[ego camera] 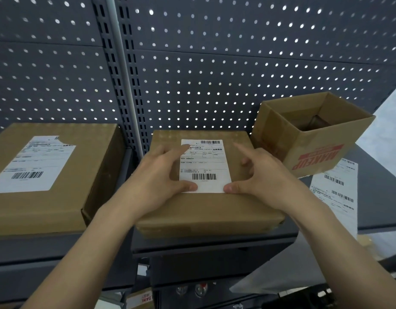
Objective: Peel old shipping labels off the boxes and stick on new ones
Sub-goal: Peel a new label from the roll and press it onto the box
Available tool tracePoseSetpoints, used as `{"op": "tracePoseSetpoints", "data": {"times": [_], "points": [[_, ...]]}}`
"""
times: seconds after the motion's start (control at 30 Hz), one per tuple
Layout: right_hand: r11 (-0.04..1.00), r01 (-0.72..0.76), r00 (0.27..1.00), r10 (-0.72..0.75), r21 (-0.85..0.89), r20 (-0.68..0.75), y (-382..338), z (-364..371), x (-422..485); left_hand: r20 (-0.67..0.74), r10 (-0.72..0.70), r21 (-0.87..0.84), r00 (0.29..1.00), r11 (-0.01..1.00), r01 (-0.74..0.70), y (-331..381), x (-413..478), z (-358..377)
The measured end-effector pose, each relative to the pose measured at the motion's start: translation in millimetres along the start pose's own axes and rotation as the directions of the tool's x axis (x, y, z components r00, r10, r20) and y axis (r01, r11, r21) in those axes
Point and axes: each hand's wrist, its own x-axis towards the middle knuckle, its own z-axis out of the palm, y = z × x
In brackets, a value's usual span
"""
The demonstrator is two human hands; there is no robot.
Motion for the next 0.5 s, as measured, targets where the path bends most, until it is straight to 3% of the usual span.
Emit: {"op": "tracePoseSetpoints", "data": {"times": [0.13,0.27,0.4,0.5], "points": [[0.999,0.049,0.999,-0.049,-0.024,0.001,5.0,-0.6,7.1,0.030,0.000,0.084,1.000,0.996,-0.002,2.7,-0.6,-5.6],[0.976,0.188,0.981,-0.191,-0.107,-0.023,10.0,8.5,15.6,0.031,0.072,0.129,0.997,0.989,-0.076,8.3,0.6,-4.1],[0.896,0.400,0.914,-0.406,-0.194,0.010,8.9,19.7,22.5,0.060,0.163,0.170,0.985,0.970,-0.171,7.1,8.8,0.5],[0.839,0.501,0.864,-0.498,-0.214,0.071,8.1,24.7,27.7,0.174,0.103,0.178,0.979,0.975,-0.134,2.1,17.9,3.5]]}}
